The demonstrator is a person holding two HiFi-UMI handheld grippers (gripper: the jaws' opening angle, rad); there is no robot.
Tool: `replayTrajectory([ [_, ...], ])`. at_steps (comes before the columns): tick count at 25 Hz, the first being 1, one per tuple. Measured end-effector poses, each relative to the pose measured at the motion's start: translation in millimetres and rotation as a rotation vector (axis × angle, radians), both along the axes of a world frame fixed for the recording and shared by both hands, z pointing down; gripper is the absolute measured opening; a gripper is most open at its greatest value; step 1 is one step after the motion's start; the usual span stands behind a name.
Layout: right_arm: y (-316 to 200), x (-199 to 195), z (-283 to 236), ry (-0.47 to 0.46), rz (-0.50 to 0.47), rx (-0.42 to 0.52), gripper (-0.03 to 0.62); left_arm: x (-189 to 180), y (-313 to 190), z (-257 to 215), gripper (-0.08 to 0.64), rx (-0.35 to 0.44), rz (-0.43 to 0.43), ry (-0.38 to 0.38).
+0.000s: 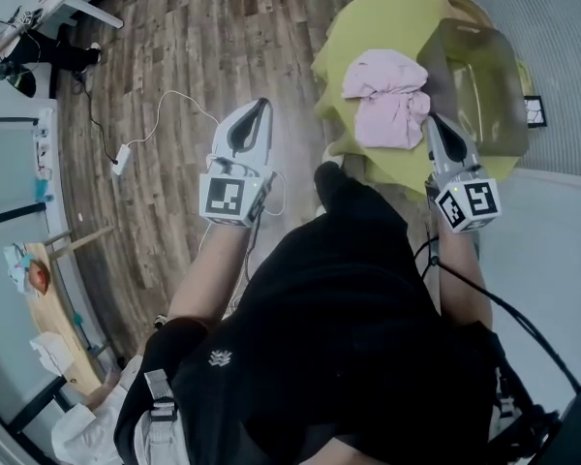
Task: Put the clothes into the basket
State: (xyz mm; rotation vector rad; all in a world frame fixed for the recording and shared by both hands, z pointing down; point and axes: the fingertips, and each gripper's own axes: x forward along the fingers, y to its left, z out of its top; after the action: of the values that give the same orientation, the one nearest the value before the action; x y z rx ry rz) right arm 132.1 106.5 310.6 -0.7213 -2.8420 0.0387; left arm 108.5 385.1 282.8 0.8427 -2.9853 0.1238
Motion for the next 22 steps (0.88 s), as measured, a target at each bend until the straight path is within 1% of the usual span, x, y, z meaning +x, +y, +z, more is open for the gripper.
replayTrajectory([
  [2,5,-16,-3,-0.013,-0.006,-0.012,0.002,-10,2,-4,0.005,-0.009,-0.004,0.001],
  [5,9,-56,0,-0.021,-0.023,-0.040,0.002,-36,1,-4,0.005,-0.039,-0.010,0.014],
  [8,3,-106,2,-0.052,-0.037,-0.072,0.002,-75,-9,-2,0.005,-0.075,-0.004,0.013],
  [10,0,-139,-3,-0.066,-0.041,-0.089,0.002,-108,-15,-6,0.005,-0.076,-0.012,0.023],
  [12,3,-163,-9,-0.064,-0.038,-0.107,0.002,-136,-19,-13,0.005,-0.081,-0.009,0.038],
  [14,5,-176,-12,-0.059,-0.021,-0.127,0.002,-157,-29,-21,0.005,-0.107,0.027,0.035],
  [16,-2,-186,-10,-0.061,-0.001,-0.134,0.002,-176,-50,-25,0.005,-0.132,0.085,0.023],
  [20,-32,-203,5,-0.067,0.058,-0.147,0.002,-214,-100,-16,0.005,-0.125,0.174,0.029],
  [22,-44,-205,6,-0.074,0.096,-0.161,0.002,-225,-124,-12,0.005,-0.174,0.236,0.010],
])
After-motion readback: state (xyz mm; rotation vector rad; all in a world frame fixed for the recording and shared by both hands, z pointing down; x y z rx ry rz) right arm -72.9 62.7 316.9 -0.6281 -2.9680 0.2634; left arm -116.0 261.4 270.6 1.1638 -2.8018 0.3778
